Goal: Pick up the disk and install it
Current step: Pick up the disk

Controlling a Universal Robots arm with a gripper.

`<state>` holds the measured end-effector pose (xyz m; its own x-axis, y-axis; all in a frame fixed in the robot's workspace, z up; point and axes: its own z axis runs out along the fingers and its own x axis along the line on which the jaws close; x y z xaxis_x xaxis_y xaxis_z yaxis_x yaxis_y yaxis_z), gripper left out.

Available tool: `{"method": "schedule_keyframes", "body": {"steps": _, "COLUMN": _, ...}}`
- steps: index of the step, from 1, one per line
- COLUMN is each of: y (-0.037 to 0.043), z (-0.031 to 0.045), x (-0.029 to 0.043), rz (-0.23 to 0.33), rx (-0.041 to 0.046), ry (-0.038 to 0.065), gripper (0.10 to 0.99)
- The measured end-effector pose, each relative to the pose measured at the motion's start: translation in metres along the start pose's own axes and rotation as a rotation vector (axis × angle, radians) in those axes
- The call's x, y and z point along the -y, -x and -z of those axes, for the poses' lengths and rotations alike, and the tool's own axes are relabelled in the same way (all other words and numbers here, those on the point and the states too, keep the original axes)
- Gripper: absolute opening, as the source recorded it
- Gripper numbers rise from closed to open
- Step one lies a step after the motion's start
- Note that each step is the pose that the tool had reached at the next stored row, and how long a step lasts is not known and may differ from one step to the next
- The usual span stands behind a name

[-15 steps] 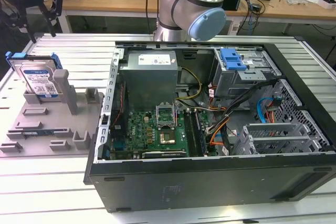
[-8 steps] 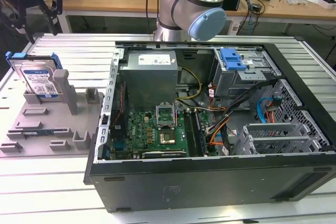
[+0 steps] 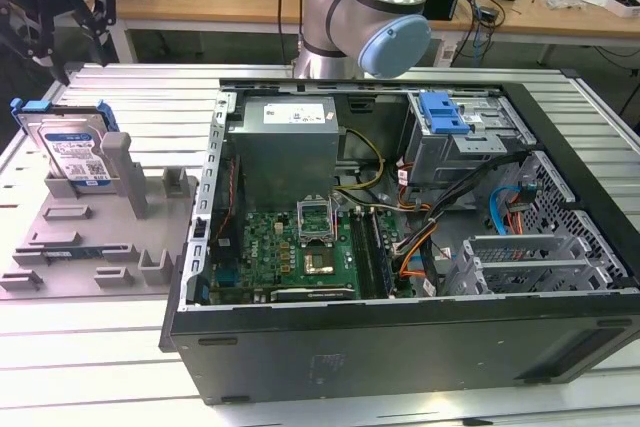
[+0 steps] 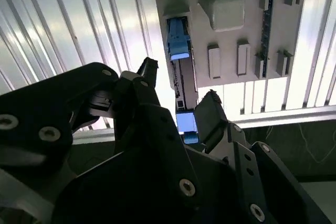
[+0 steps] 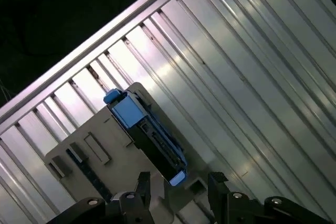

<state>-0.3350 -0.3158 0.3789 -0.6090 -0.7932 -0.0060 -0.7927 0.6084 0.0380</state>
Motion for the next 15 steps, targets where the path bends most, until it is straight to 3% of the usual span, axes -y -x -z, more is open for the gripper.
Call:
{"method": "schedule_keyframes", "body": {"steps": 6, "y": 0.0, "z": -0.0007, "x": 0.0, "rz": 0.115, "rx": -0.0037, "ry": -0.001, "gripper": 0.557}}
{"method": "schedule_keyframes", "body": {"steps": 15, "y": 0.0, "z": -0.0037, "x": 0.0001, "rz": 0.301, "rx": -0.0008, "ry": -0.016, "gripper": 0.557}}
